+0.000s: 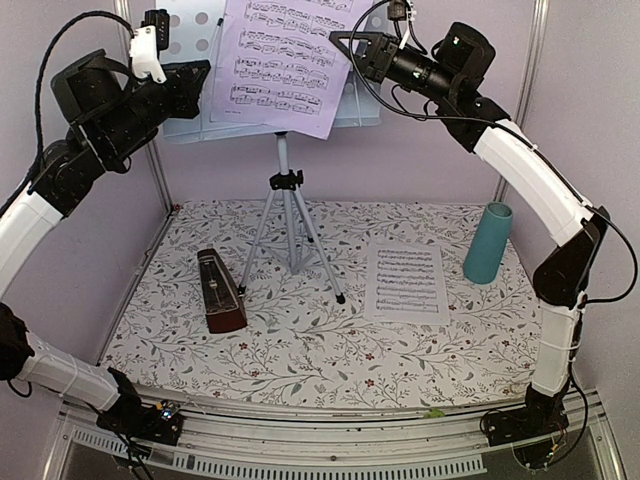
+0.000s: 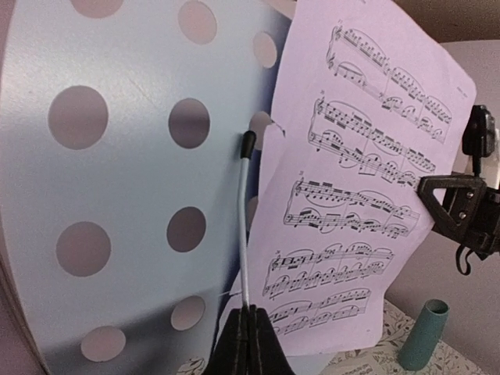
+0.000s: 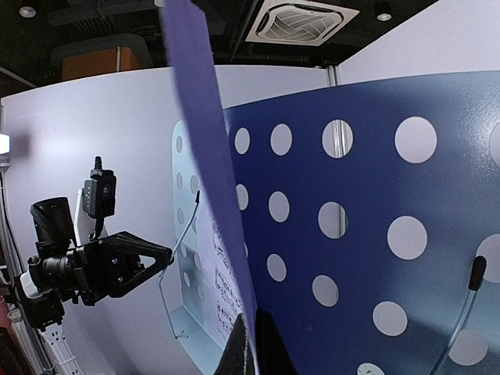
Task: Set up the instrument practice props
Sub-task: Pick up the music stand locking hook from the music stand.
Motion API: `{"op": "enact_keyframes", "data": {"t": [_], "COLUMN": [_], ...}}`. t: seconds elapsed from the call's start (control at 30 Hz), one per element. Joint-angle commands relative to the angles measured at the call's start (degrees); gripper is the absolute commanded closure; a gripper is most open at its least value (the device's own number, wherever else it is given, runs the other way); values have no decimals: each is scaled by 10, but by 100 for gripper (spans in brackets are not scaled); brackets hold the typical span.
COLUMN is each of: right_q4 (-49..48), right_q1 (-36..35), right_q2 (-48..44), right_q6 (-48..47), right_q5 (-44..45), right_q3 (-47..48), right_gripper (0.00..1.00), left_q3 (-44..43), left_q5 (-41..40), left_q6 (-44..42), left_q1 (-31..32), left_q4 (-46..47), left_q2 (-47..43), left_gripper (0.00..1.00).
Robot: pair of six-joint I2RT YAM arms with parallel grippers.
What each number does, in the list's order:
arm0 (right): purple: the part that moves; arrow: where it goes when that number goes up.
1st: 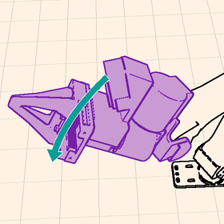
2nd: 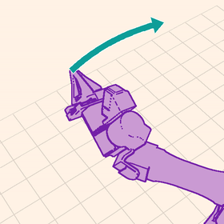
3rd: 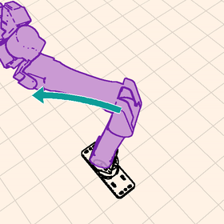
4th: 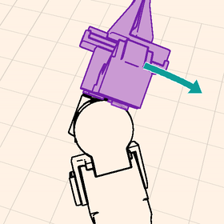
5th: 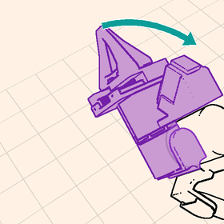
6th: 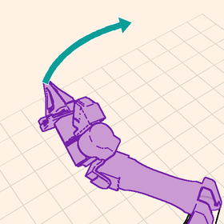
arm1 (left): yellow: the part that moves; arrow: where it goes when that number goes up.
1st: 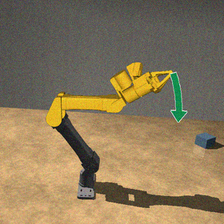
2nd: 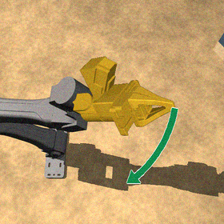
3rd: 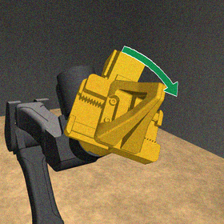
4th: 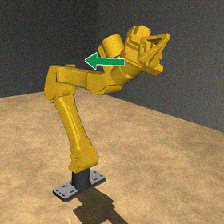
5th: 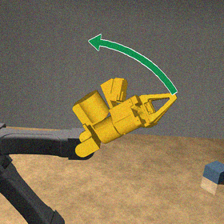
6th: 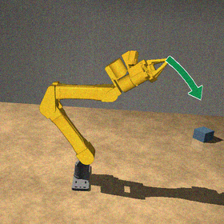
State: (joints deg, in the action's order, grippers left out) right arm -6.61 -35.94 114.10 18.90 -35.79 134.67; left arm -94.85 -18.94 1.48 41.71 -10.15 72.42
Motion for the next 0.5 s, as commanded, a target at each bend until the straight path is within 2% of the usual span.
{"op": "enact_keyframes", "data": {"t": [0.0,0.3,0.47], "right_q4": [-30,-36,-54], "right_q1": [0,-1,-5], "right_q2": [13,27,34], "right_q6": [15,19,19], "right_q5": [-2,10,-1], "right_q3": [19,22,23], "right_gripper": [100,100,100], "left_q3": [-9,43,39], "left_q5": [7,15,33], "left_q6": [-9,-20,-26], "left_q1": [-1,-2,-1], "left_q4": [10,66,61], "left_q2": [4,-30,-26], "left_gripper": [100,100,100]}}
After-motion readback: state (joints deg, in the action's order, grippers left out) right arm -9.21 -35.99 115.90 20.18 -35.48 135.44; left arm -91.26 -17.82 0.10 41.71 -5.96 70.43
